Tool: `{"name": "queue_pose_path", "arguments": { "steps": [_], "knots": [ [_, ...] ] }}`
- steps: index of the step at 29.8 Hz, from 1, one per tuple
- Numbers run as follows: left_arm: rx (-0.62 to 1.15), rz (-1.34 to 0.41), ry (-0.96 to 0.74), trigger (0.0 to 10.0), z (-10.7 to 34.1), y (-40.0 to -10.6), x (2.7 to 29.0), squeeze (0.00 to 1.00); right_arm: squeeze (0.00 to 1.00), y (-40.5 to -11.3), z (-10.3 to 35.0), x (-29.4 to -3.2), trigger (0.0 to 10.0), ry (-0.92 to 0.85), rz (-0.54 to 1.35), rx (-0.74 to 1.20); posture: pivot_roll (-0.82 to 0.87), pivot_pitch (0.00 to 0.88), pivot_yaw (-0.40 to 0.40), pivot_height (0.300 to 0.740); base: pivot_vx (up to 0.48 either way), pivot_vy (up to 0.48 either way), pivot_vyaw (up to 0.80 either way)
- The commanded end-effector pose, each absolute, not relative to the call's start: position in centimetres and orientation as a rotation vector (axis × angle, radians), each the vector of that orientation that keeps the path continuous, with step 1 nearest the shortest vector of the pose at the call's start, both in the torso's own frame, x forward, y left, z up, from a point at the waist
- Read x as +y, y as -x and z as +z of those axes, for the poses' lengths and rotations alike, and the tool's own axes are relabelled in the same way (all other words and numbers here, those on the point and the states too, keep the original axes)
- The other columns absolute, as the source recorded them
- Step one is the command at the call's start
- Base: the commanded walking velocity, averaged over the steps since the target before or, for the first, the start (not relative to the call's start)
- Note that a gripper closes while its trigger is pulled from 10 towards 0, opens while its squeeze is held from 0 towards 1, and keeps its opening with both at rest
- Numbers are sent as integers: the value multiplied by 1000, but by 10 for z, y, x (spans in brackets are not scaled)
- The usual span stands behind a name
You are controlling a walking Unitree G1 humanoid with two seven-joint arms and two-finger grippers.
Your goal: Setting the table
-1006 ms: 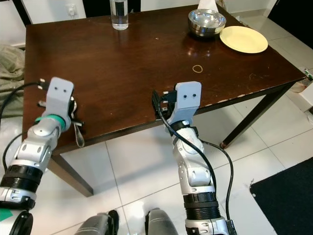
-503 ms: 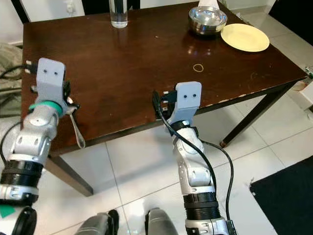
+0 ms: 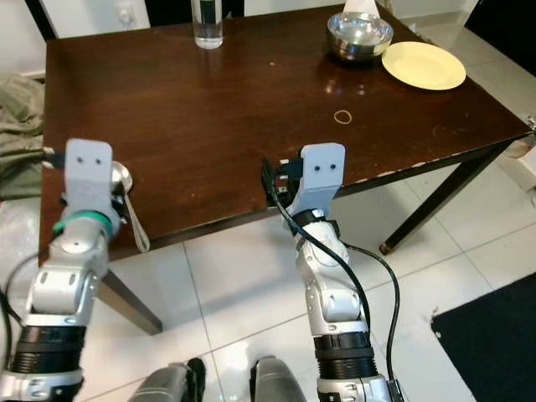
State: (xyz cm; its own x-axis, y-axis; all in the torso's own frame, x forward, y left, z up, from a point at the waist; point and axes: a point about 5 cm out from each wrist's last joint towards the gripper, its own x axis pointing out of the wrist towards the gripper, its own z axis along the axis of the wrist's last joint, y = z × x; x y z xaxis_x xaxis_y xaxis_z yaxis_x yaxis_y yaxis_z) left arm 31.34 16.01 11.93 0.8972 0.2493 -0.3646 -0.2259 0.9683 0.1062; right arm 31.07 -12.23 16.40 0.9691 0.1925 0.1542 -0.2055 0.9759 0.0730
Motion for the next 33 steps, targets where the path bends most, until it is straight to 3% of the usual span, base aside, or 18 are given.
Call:
{"name": "queue_pose_path", "arguments": {
  "steps": [1, 11, 12, 13, 14, 16, 17, 28, 33],
  "knots": [
    [489, 271, 10, 10000, 101, -314, 163, 0, 0, -311, 161, -121, 10000, -89, 201, -136, -141, 61, 60, 740, 0, 0, 0],
    [545, 259, 85, 10000, 94, -324, 165, 0, 0, -311, 161, -121, 10000, -87, 200, -139, -151, 57, 63, 740, 0, 0, 0],
    [550, 258, 77, 8980, 94, -325, 166, 0, 0, -310, 161, -121, 10000, -86, 199, -139, -150, 56, 64, 740, 0, 0, 0],
    [550, 258, 77, 8980, 94, -325, 166, 0, 0, -310, 161, -121, 10000, -86, 199, -139, -150, 56, 64, 740, 0, 0, 0],
    [554, 257, 45, 4627, 93, -325, 169, 0, 0, -310, 161, -121, 10000, -87, 199, -139, -151, 55, 67, 740, 0, 0, 0],
    [554, 257, 45, 4627, 93, -325, 169, 0, 0, -310, 161, -121, 10000, -87, 199, -139, -151, 55, 67, 740, 0, 0, 0],
    [563, 264, 8, 0, 91, -323, 172, 0, 0, -310, 161, -121, 10000, -87, 198, -139, -150, 54, 69, 740, 0, 0, 0],
    [561, 235, -141, 0, 81, -311, 185, 0, 0, -310, 161, -122, 10000, -89, 197, -136, -144, 61, 63, 740, 0, 0, 0],
    [451, 183, -222, 0, 92, -316, 184, 0, 0, -311, 161, -123, 10000, -88, 197, -135, -146, 63, 58, 740, 0, 0, 0]
  ]
}}
